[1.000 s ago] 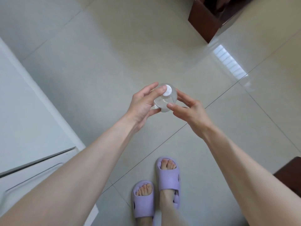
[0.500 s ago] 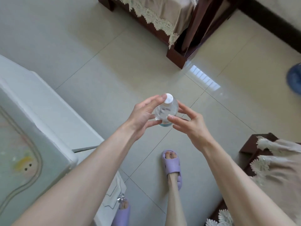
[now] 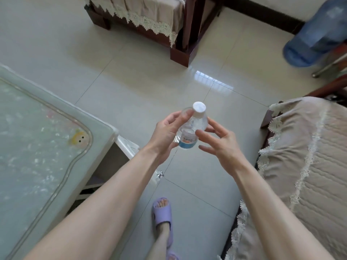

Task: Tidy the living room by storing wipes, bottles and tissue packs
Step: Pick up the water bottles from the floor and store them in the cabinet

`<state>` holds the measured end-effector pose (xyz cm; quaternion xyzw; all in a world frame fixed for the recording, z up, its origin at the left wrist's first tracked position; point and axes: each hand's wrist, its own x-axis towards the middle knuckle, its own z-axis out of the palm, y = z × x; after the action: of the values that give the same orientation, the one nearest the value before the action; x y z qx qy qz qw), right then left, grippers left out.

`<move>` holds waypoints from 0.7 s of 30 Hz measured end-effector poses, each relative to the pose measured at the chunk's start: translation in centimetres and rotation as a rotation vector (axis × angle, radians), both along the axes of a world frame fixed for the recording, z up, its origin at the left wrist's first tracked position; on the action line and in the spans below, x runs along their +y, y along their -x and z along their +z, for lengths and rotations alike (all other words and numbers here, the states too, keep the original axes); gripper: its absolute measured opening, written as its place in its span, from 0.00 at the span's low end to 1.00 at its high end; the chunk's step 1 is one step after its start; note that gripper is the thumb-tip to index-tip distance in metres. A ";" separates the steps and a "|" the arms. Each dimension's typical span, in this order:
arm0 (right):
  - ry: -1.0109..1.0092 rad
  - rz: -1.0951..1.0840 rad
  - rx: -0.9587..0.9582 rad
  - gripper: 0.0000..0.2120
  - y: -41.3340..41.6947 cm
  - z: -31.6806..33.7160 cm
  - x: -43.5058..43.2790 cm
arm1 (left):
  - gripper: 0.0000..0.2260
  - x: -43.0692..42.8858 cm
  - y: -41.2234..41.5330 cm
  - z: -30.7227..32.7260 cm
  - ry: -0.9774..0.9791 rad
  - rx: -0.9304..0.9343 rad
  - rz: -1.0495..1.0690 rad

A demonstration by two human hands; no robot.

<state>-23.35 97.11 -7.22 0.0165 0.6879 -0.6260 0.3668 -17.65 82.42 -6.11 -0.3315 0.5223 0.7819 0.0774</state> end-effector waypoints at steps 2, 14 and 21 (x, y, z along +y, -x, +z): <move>-0.007 0.005 0.014 0.24 -1.9 0.4 1.1 | 0.22 1.1 -2.1 0.0 -0.014 -0.002 0.013; 0.010 0.043 0.014 0.33 -17.2 -0.2 4.7 | 0.17 4.5 -18.4 -0.9 0.027 0.000 0.026; -0.002 0.084 -0.035 0.27 -23.5 -2.9 1.4 | 0.21 1.7 -25.2 -3.5 0.022 -0.073 0.098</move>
<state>0.13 98.55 -10.15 -0.0009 0.6822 -0.6090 0.4047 7.59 84.17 -9.59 -0.3860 0.5106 0.7664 0.0545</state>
